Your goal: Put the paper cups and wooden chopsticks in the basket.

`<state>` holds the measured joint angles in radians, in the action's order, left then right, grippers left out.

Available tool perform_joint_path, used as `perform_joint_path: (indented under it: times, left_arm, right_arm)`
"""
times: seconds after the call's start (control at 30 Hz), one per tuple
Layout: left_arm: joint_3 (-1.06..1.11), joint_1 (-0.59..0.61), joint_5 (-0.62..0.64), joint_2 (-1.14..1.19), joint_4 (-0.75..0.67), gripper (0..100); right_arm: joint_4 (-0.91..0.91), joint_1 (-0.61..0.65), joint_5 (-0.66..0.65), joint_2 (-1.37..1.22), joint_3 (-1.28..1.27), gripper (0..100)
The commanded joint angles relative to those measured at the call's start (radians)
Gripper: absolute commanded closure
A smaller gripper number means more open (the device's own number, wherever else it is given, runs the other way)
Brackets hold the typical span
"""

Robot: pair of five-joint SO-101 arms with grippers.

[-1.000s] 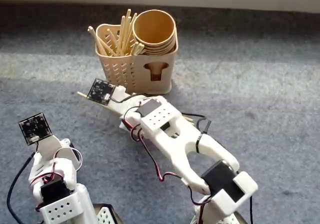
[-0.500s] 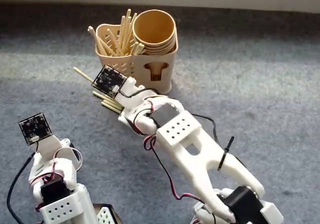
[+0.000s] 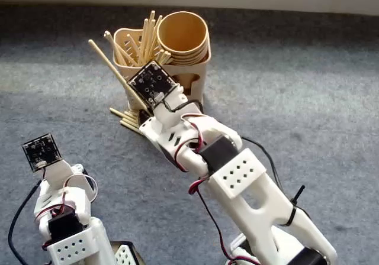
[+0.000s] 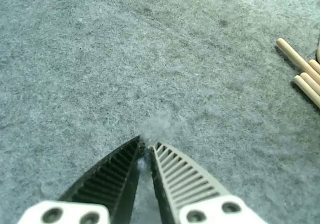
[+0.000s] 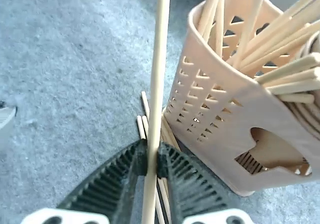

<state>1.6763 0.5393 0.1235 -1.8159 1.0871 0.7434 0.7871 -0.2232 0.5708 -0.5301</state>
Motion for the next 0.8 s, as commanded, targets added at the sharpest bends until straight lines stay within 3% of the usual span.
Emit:
perform_joint_path:
  times: [0.0,0.27,0.77]
  left_arm:
    - [0.019,0.018,-0.011,-0.008,-0.003,99]
    - [0.019,0.018,-0.011,-0.008,-0.003,99]
    - [0.019,0.018,-0.011,-0.008,-0.003,99]
  right_arm:
    - [-0.002,0.044,0.025,0.091,0.013,99.3]
    - [-0.028,0.054,0.026,0.193,0.013,99.3]
    - [-0.616,0.054,0.026,0.229,-0.045,99.3]
